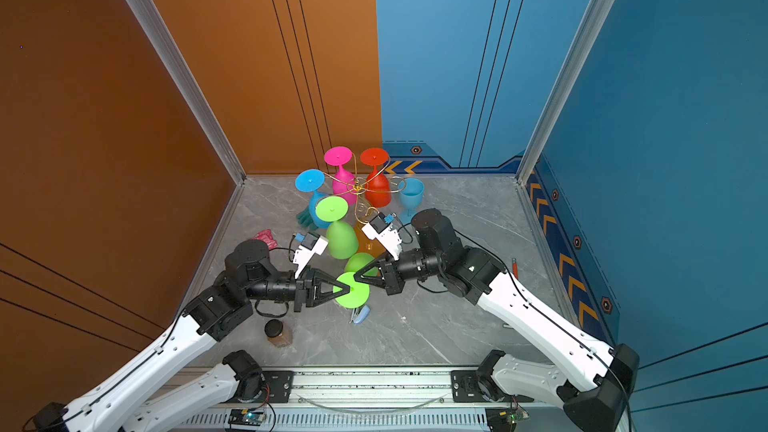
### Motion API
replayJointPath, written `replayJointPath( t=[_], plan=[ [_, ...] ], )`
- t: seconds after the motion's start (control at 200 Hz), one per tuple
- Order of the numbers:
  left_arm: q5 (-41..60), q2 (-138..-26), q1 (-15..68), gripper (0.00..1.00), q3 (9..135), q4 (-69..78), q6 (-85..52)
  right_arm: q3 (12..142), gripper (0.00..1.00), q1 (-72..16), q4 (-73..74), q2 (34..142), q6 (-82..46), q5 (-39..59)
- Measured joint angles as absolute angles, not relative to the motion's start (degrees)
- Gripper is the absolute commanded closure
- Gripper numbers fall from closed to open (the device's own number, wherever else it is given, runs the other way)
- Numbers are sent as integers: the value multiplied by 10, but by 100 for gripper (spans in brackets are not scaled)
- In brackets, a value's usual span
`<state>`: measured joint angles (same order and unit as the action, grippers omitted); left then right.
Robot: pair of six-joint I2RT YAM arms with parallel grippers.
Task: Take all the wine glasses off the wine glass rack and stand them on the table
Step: 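Close the left gripper on the green glass's foot beside the right gripper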
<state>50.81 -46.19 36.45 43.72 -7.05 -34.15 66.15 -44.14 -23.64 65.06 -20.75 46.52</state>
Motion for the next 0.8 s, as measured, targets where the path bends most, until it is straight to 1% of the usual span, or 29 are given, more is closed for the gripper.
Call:
replayJointPath(
  t=[0.07,0.11,0.315,0.446,0.541,0.586,0.666,0.801],
  plan=[
    [508,-462,364,100,437,-70,-342,662,100,-441,-236,650,-208,465],
    [508,-462,364,100,437,-70,-341,662,94,-441,-236,650,-208,465],
    [501,-463,376,100,437,-70,-341,662,76,-434,-239,647,-208,463],
    [500,-470,400,100,437,-70,-336,662,60,-420,-247,634,-209,456],
    [499,-471,417,100,437,-70,-326,661,44,-404,-251,620,-211,447],
    [495,-471,422,100,437,-70,-321,659,40,-393,-251,612,-214,444],
    [476,-471,434,100,437,-71,-307,651,36,-362,-251,592,-226,434],
    [423,-471,472,100,437,-73,-262,637,34,-299,-254,571,-248,429]
  ],
)
